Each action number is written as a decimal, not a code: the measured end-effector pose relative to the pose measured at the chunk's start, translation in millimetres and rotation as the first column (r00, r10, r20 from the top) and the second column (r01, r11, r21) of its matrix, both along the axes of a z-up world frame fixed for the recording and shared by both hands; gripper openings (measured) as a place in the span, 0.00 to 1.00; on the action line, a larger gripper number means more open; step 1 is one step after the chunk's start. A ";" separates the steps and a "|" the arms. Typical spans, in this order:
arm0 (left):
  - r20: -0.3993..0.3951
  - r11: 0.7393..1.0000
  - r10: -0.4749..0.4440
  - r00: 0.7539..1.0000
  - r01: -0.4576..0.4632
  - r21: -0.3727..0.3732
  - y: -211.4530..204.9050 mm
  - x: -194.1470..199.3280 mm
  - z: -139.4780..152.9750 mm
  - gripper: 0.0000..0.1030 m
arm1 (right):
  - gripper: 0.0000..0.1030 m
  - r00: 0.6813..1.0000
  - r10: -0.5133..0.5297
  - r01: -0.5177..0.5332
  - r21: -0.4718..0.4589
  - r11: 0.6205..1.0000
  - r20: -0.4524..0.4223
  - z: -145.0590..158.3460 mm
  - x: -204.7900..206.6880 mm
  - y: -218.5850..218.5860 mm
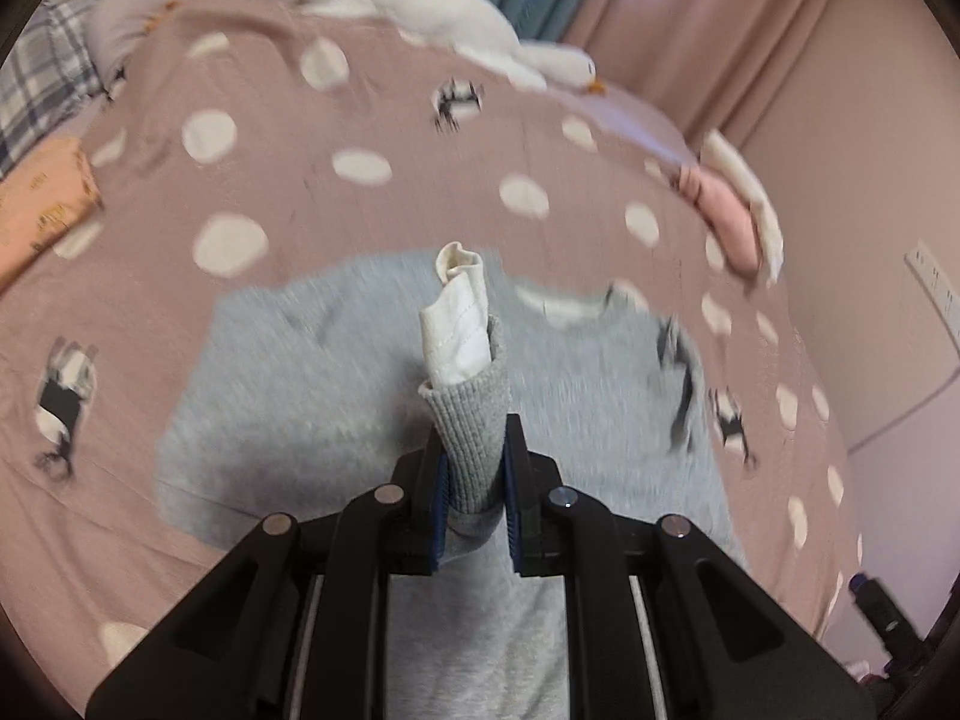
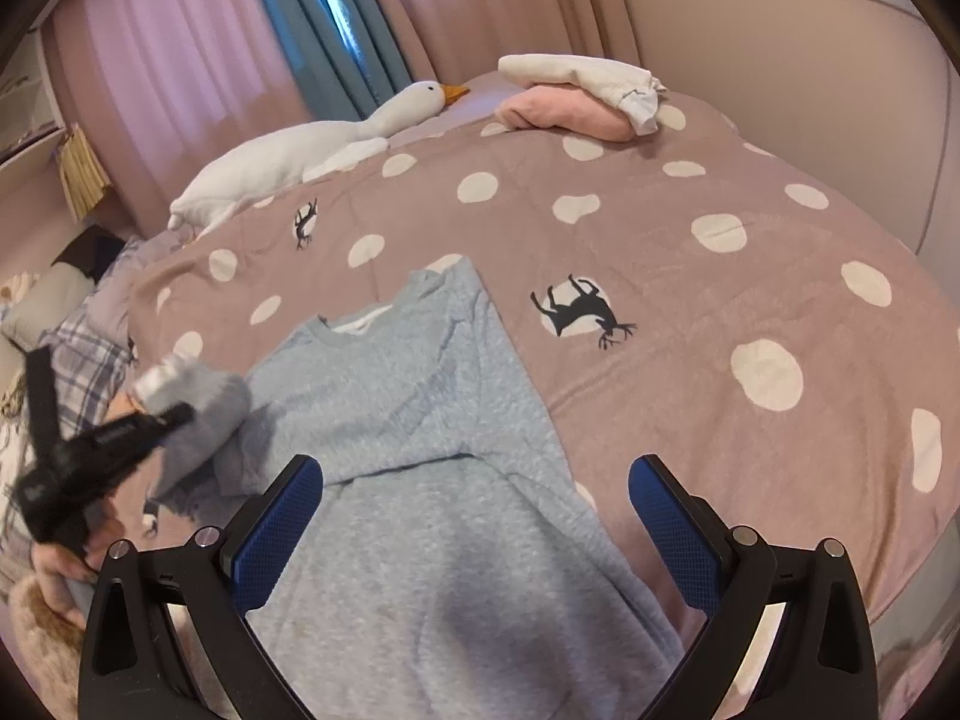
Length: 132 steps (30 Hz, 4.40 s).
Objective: Fold small clothes
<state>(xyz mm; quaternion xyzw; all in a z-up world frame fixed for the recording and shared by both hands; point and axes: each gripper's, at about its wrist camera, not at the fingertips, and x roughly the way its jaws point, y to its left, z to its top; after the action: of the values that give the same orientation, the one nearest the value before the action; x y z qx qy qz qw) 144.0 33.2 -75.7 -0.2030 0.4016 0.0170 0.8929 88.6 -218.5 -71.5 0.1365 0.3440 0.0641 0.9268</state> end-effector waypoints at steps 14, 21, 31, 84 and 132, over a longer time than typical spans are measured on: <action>-0.191 0.996 -0.088 0.978 0.081 -0.045 -24.2 14.3 -62.2 0.29 | 0.98 1.000 0.004 -0.004 0.003 1.000 -0.009 -4.0 0.8 0.1; -0.123 0.983 -0.152 0.981 0.138 -0.120 -28.1 -2.7 -38.4 0.66 | 0.98 1.000 0.015 -0.015 -0.002 1.000 -0.013 -5.2 2.0 3.6; -0.005 0.991 0.023 1.000 -0.023 -0.135 36.1 -65.0 14.7 0.80 | 0.98 0.997 0.078 -0.078 -0.033 0.996 -0.010 -1.5 9.8 24.9; -0.094 0.937 0.324 0.941 -0.333 -0.105 128.1 -140.3 -5.6 0.80 | 0.17 0.873 0.485 -0.485 -0.178 0.856 -0.048 36.2 83.6 196.0; -0.307 0.991 0.096 0.947 -0.121 -0.061 52.9 29.1 -75.5 0.78 | 0.16 0.941 0.315 -0.333 -0.163 0.929 -0.127 8.8 123.1 102.4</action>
<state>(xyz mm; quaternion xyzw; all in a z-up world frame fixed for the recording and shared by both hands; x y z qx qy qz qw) 173.1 86.1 -151.2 -0.2551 0.5226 0.0811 0.8094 211.7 -116.1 -62.7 -0.0045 0.4114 0.1777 0.8939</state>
